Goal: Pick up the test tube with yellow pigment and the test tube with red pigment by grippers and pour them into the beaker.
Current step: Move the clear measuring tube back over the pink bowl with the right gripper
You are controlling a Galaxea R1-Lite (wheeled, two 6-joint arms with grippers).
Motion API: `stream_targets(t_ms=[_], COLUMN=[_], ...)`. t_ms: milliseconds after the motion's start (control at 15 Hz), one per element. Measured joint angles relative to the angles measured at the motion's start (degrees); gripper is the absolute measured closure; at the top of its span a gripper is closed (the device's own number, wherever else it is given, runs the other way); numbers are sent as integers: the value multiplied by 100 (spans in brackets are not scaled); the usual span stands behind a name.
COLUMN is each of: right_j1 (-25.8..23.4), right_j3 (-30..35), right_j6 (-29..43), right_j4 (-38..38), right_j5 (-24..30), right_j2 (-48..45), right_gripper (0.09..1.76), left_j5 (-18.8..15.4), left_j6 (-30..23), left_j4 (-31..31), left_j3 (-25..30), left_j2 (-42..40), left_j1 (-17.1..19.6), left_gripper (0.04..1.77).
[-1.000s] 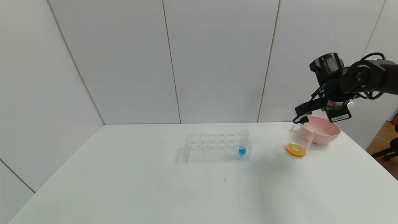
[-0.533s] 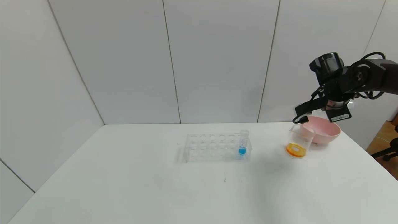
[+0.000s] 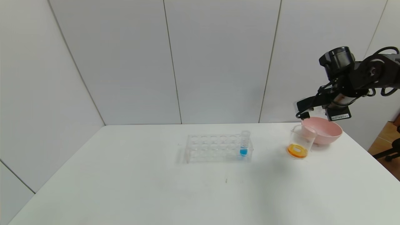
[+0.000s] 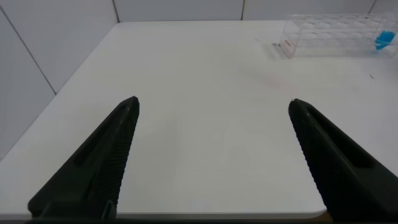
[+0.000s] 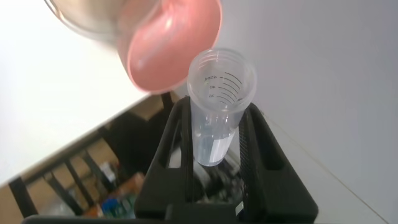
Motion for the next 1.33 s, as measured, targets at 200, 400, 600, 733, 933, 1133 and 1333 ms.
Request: stream_targets(t_ms=[200,400,600,733,933,1133,1333], right_j1=[-386,-868,-1445,-1799,-2177,-2367,-2381], right_j3=[163,435,881,1326,2070,2778,3123], right_j6=[986,1624,2417,2937,4095,5882,7144], right_j4=[174,321,295,240,-885,-2894,-4064], right_j5=[1297,2797,4386,4982,5439,5446,4562], right_j2=[-254,-472,-752,-1064,-1491,-1725,-1697], right_gripper=[136,136,136,136,136,136,136], left_j5=[0,0,0,0,0,-2,0], left_j6=[-2,0,-2,0,-2,-2,-2], left_j4=[-2,0,0,0,0,0,0], left_j3=[0,0,0,0,0,0,0], left_j2=[0,0,0,0,0,0,0], left_j1=[0,0,0,0,0,0,0], left_gripper=[9,9,9,9,9,9,9])
